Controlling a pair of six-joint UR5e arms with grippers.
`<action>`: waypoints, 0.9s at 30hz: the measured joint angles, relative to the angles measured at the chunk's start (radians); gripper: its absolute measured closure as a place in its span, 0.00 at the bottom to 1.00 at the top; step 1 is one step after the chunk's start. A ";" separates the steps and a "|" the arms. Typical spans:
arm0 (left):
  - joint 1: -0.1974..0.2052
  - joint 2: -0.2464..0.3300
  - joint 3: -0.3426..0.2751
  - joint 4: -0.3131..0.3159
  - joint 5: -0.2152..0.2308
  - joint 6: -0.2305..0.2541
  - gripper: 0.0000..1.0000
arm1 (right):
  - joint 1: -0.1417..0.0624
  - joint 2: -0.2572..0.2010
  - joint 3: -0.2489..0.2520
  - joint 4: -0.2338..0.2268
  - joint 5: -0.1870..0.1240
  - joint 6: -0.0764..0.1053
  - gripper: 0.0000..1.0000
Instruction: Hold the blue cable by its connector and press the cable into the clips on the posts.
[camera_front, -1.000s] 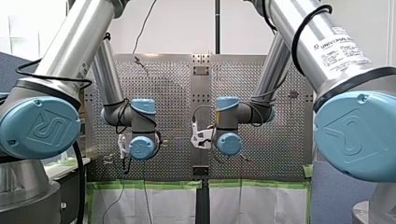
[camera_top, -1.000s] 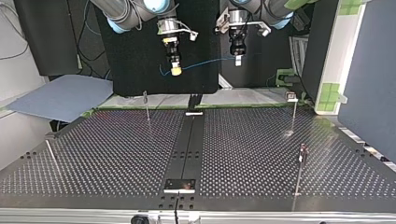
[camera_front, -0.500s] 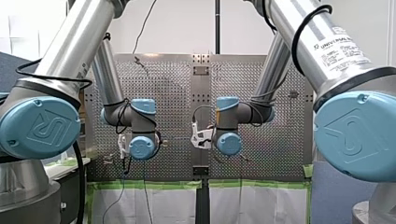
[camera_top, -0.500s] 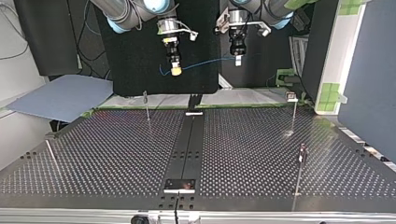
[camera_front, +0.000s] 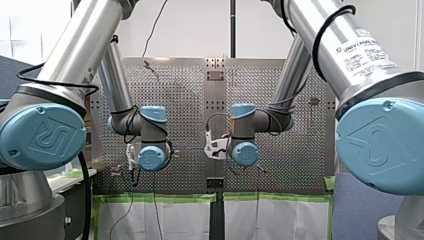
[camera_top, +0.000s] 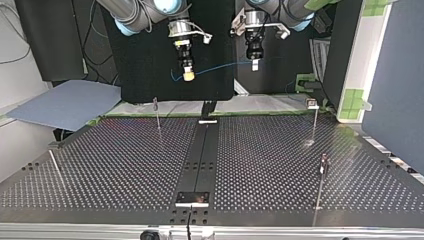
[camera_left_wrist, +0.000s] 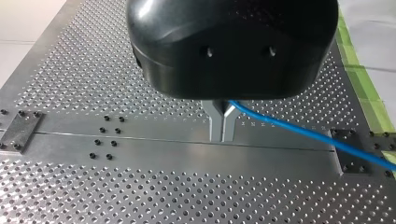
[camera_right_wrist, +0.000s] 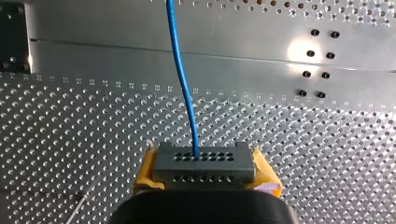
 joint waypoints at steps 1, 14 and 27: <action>0.000 0.000 0.000 0.000 0.000 0.000 1.00 | 0.004 0.003 -0.003 0.004 -0.002 -0.003 1.00; 0.001 0.000 0.000 0.000 0.001 0.001 1.00 | 0.037 0.099 -0.013 0.041 -0.009 -0.016 1.00; -0.001 -0.024 -0.023 -0.027 0.022 0.030 1.00 | 0.037 0.103 -0.014 0.041 -0.009 -0.016 1.00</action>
